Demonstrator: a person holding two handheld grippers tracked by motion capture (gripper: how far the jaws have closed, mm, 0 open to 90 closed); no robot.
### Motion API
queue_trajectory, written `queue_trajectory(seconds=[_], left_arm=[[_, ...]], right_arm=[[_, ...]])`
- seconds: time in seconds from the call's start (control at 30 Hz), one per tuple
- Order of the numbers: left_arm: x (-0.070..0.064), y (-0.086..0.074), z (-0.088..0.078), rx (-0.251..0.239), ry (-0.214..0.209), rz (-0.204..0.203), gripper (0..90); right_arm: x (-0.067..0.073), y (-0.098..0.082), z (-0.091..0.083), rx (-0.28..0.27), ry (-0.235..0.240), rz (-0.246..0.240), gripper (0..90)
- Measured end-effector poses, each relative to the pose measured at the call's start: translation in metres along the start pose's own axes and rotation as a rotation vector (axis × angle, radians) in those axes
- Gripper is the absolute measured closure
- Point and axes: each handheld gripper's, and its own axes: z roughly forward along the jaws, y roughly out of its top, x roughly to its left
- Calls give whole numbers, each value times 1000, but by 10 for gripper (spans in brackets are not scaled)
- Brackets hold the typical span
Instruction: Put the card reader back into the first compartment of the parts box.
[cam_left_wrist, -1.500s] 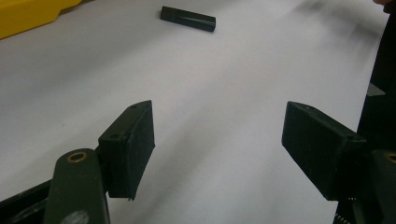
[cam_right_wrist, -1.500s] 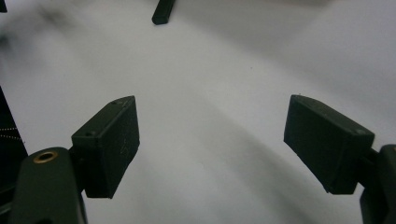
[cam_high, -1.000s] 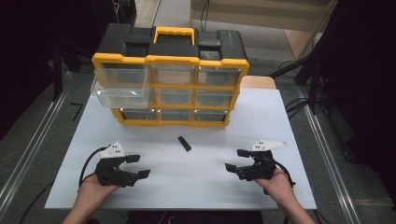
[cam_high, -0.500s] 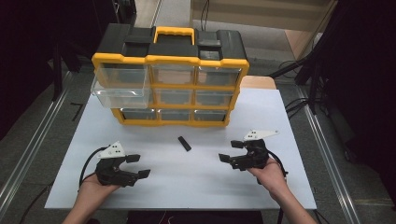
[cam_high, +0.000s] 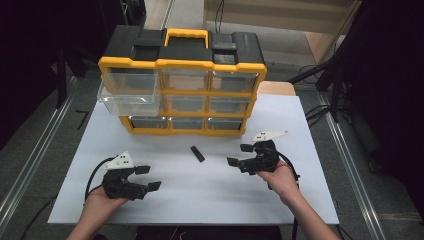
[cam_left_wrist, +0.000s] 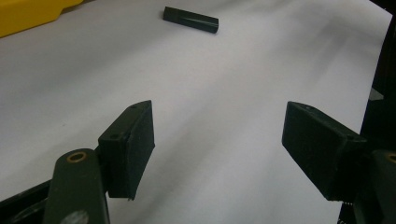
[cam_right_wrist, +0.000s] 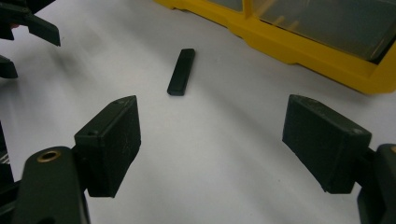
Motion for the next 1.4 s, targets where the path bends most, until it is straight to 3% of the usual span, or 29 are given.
queue_trajectory(seconds=[0.57, 1.4], left_arm=[[0, 0, 1, 3, -5, 0, 246], [0, 0, 1, 4, -9, -1, 246]], right_arm=[[0, 27, 17, 1, 16, -14, 174], [12, 65, 55, 25, 35, -51, 176]])
